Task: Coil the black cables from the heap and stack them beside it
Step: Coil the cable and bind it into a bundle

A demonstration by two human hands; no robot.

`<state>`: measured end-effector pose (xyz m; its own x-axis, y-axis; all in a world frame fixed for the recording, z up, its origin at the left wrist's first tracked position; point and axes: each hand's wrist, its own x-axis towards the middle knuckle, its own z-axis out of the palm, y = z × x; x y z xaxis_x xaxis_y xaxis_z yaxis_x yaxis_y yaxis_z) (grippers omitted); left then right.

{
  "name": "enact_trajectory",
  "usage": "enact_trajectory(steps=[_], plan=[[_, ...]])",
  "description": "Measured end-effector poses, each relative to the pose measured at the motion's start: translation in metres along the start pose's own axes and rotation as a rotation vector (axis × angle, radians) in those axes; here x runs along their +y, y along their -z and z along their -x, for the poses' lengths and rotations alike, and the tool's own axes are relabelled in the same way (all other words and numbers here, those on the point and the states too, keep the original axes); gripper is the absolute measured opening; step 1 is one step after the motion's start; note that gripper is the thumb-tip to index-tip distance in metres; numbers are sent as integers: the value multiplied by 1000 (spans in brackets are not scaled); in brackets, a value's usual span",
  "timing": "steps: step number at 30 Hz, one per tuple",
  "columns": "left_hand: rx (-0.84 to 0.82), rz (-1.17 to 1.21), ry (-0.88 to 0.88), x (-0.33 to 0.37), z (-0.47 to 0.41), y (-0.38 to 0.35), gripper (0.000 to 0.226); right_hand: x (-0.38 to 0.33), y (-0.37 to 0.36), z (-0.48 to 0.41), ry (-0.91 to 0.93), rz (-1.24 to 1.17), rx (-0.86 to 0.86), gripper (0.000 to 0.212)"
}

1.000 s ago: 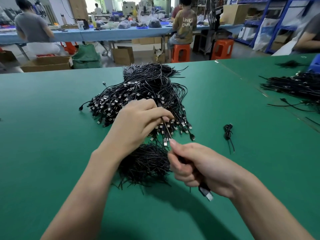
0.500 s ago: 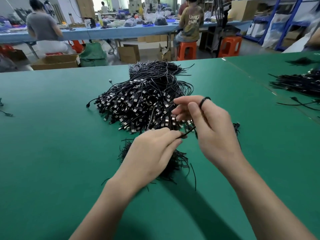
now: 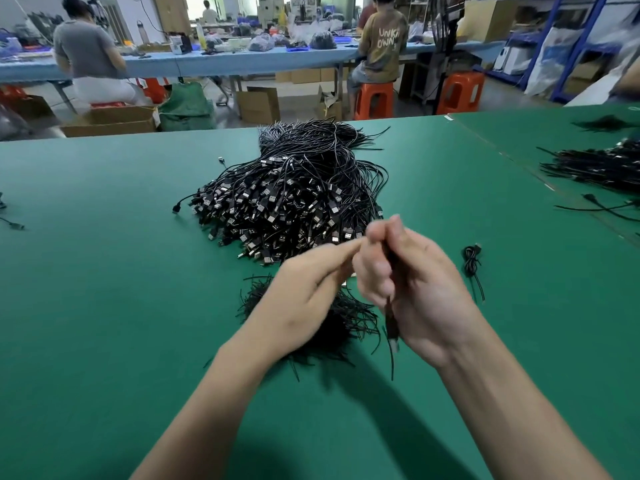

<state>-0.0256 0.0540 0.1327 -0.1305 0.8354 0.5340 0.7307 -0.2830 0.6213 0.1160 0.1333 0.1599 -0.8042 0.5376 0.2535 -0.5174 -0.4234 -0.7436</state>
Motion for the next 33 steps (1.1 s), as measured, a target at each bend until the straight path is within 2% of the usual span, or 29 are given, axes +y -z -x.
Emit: enact_trajectory(steps=[2, 3, 4, 6, 8, 9, 10, 11, 13, 14, 16, 18, 19, 21, 25, 27, 29, 31, 33], plan=[[-63, -65, 31, -2, 8, -9, 29, -3, 0, -5, 136, 73, 93, 34], [-68, -102, 45, -1, 11, -11, 26, -4, 3, -7, 200, 202, 124, 34], [-57, -128, 52, 0, 13, -11, 27, -4, 7, -7, 267, 406, 151, 34], [-20, -172, 29, 1, 14, -3, 25, -3, 15, -5, 382, 963, 198, 34], [37, -190, -2, 4, 11, 11, 22, 3, 19, -1, 320, 1395, 167, 39], [66, -189, -12, 4, 8, 18, 22, 7, 21, 1, 226, 1454, 127, 46], [91, -169, -15, 4, 6, 24, 23, 12, 21, 4, 112, 1400, 81, 54], [110, -134, -10, 3, 4, 28, 23, 15, 20, 7, -16, 1238, 29, 61], [136, -17, 26, 2, 4, 28, 20, 16, 14, 13, -258, 762, -91, 64], [145, 48, 54, 2, 6, 24, 16, 16, 11, 15, -328, 529, -136, 58], [145, 127, 100, 6, 12, 10, 11, 16, 6, 19, -306, 217, -166, 41], [95, 214, 136, 12, 20, -7, 29, 14, 0, 17, -152, 88, -107, 33], [61, 240, 149, 16, 24, -13, 41, 13, -2, 15, -61, 92, -58, 32], [-11, 182, 151, 20, 31, -21, 39, 10, -2, 10, 114, 277, 51, 32], [-94, -81, 98, 22, 35, -13, 19, 10, 8, 9, 347, 1021, 159, 33], [-114, -317, 90, 24, 31, 2, 23, 15, 14, 12, 293, 1480, 170, 40], [-93, -456, 150, 25, 27, 21, 33, 21, 16, 17, 141, 1803, 107, 44], [-44, -482, 187, 26, 26, 35, 34, 28, 17, 22, 31, 1805, 27, 43], [0, -357, 235, 27, 30, 39, 28, 33, 16, 26, -91, 1460, -25, 50]])
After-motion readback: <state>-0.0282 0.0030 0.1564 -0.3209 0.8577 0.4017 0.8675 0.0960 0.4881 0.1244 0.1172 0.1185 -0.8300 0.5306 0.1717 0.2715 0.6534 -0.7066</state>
